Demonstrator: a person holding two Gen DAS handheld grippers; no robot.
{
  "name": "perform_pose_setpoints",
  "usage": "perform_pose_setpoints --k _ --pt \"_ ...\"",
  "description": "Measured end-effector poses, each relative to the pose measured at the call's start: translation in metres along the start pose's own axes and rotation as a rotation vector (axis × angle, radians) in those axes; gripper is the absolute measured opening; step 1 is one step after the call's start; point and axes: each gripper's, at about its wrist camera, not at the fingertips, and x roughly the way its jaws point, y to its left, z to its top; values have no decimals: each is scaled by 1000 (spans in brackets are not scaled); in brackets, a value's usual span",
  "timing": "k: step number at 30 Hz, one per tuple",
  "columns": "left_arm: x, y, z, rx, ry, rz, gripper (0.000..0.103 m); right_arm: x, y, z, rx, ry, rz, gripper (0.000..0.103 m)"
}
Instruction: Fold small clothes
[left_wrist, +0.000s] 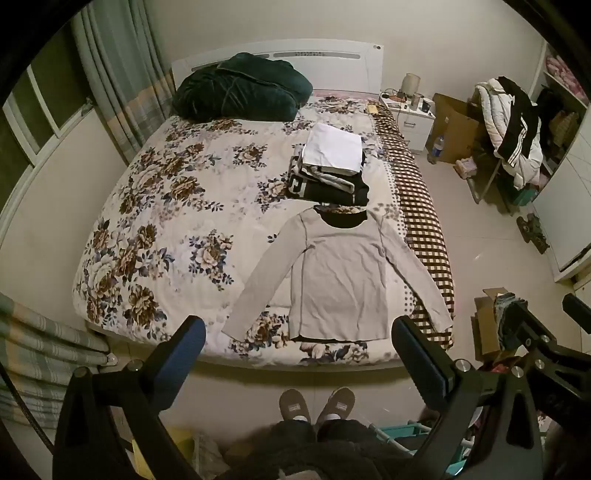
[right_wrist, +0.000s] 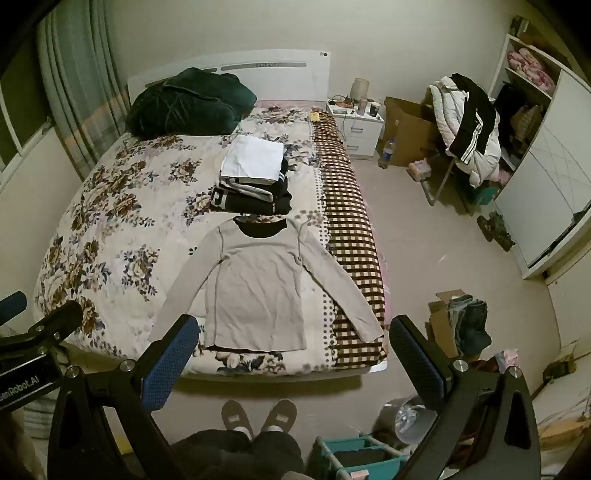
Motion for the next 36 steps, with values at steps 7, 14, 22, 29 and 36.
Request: perform_pose_setpoints --k 7,14,22,29,36 --pt "0 1 0 0 -1 -1 103 -1 -2 3 9 -1 7 103" --pt "0 -2 9 2 -3 3 103 -5 0 14 1 -5 3 103" --pt "0 -3 9 2 -8 6 103 -6 2 22 1 -1 10 103" --pt "0 -3 8 3 -7 6 103 -5 0 21 3 -1 12 103" --pt "0 -3 8 1 -8 7 103 -7 -1 30 9 -10 14 103"
